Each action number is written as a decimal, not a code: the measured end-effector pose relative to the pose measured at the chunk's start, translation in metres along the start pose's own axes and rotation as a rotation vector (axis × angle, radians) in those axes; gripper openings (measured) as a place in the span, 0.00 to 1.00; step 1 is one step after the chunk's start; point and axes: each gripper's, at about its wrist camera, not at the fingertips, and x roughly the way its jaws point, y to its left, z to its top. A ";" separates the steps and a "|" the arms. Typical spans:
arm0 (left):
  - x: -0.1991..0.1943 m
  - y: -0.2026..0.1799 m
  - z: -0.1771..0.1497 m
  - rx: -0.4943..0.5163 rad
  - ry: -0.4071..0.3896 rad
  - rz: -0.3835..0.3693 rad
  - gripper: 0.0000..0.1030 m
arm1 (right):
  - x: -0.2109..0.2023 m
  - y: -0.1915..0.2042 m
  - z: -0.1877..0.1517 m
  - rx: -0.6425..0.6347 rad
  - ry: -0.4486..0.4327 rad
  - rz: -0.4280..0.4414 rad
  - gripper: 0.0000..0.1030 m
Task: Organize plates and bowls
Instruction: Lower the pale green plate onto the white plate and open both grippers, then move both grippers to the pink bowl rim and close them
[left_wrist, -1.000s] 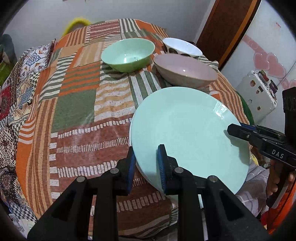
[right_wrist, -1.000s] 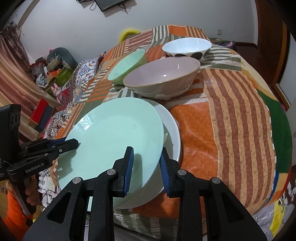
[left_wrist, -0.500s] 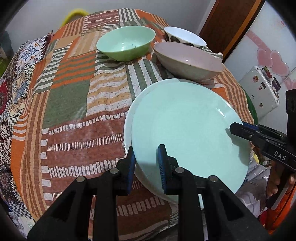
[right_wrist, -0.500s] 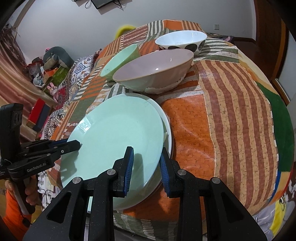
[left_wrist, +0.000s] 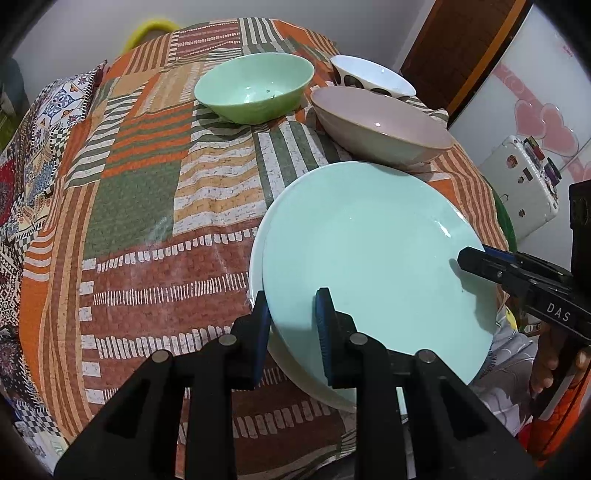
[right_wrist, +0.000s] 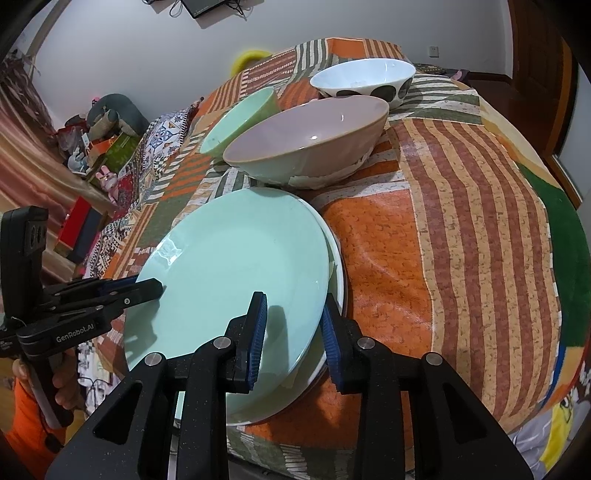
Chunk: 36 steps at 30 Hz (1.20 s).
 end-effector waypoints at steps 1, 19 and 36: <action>0.000 0.000 0.000 0.001 0.000 0.000 0.22 | 0.000 0.000 0.000 -0.003 0.001 -0.002 0.27; -0.001 -0.009 -0.002 0.076 -0.006 0.091 0.26 | -0.007 0.009 0.004 -0.077 -0.037 -0.079 0.30; -0.060 -0.011 0.031 0.056 -0.209 0.063 0.35 | -0.037 0.009 0.020 -0.067 -0.150 -0.071 0.36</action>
